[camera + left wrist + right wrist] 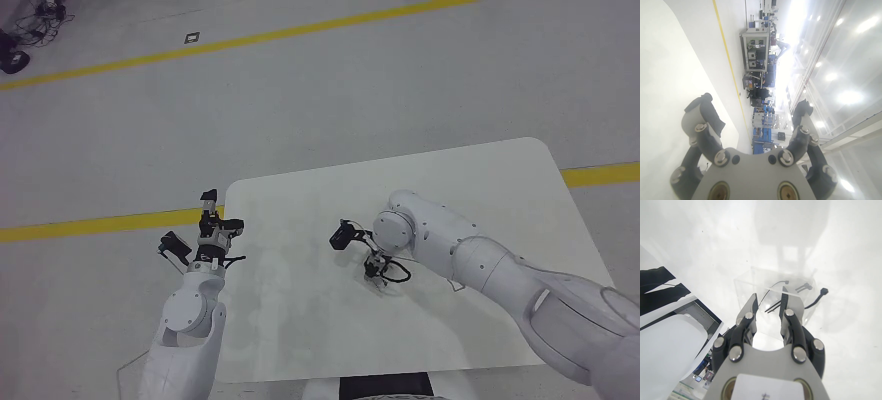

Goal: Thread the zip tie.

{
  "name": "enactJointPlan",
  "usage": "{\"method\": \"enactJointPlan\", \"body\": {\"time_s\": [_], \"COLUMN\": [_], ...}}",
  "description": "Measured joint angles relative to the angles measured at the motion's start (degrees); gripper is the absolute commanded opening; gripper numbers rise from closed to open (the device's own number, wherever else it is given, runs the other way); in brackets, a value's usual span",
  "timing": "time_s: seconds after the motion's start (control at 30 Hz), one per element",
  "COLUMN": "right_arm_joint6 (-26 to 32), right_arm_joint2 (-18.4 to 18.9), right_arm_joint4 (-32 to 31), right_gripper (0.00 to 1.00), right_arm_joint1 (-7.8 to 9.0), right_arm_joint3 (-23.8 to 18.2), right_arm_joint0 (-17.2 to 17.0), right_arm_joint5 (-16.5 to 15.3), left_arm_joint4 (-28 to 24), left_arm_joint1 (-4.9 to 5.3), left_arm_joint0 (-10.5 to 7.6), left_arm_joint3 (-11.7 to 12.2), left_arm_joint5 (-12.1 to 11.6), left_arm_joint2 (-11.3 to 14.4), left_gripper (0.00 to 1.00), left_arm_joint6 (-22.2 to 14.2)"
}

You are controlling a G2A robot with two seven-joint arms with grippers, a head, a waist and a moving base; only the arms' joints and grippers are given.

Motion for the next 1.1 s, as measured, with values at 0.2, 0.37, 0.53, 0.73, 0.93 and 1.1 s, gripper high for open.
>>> {"method": "enactJointPlan", "body": {"time_s": [0.2,0.37,0.53,0.73,0.93,1.1], "right_arm_joint6": [1.1,1.7,2.2,2.6,2.6,2.8], "right_arm_joint2": [-0.6,-1.1,-1.5,-2.1,-2.3,-2.5], "right_arm_joint4": [-1.9,-3.2,-4.3,-5.4,-6.4,-7.4], "right_gripper": [0.34,0.26,0.24,0.17,0.13,0.13], "right_arm_joint1": [-0.30,-0.54,-0.85,-1.36,-1.79,-2.16], "right_arm_joint3": [-1.6,-2.7,-3.4,-3.4,-3.3,-3.1], "right_arm_joint0": [-0.1,-0.3,-0.6,-0.9,-1.1,-1.2], "right_arm_joint5": [2.1,3.4,4.6,5.7,6.7,7.8], "left_arm_joint4": [0.0,0.0,0.0,0.0,0.0,0.0], "left_arm_joint1": [0.00,0.00,0.00,0.00,0.00,0.00], "left_arm_joint0": [0.00,0.00,0.00,0.00,0.00,0.00], "left_arm_joint3": [0.0,0.0,0.0,0.0,0.0,0.0], "left_arm_joint5": [0.0,0.0,0.0,0.0,0.0,0.0], "left_arm_joint2": [0.0,0.0,0.0,0.0,0.0,0.0], "left_gripper": [1.00,1.00,1.00,1.00,1.00,1.00], "left_arm_joint6": [0.0,0.0,0.0,0.0,0.0,0.0]}}
